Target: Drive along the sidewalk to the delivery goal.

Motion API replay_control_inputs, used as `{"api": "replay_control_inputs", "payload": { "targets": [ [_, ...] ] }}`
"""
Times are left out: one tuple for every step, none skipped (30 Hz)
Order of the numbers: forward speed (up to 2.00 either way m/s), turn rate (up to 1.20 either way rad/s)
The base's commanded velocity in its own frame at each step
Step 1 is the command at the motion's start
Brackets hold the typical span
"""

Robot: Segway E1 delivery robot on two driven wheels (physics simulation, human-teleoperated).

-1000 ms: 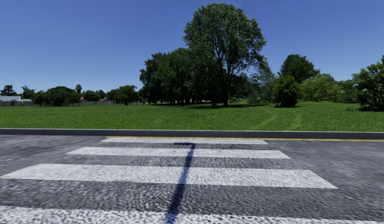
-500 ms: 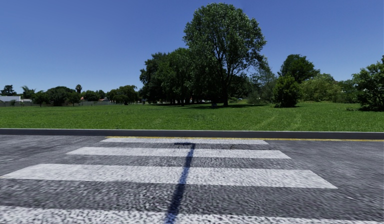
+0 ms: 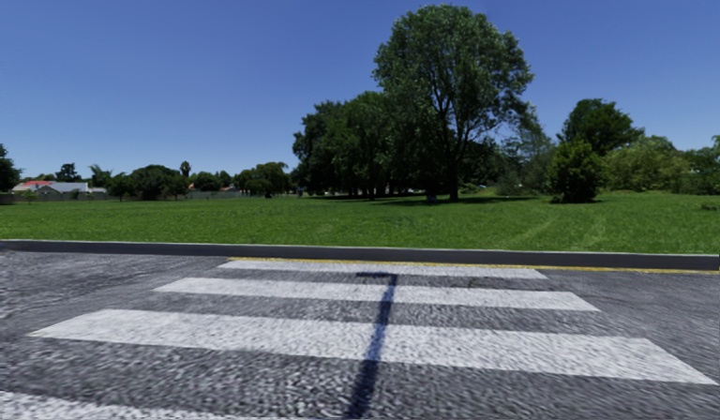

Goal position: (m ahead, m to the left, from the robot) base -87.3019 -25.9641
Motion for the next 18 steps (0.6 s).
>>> {"api": "replay_control_inputs", "payload": {
  "targets": [
    [1.06,0.58],
    [1.06,0.58],
    [1.06,0.61],
    [1.06,0.62],
    [1.06,0.64],
    [1.06,0.64],
    [1.06,0.65],
    [1.06,0.66],
    [1.06,0.68],
    [1.06,0.68],
    [1.06,0.68],
    [1.06,0.69],
    [1.06,0.7],
    [1.06,0.7],
    [1.06,0.71],
    [1.06,0.71],
    [1.06,0.74],
    [1.06,0.76]
  ]
}}
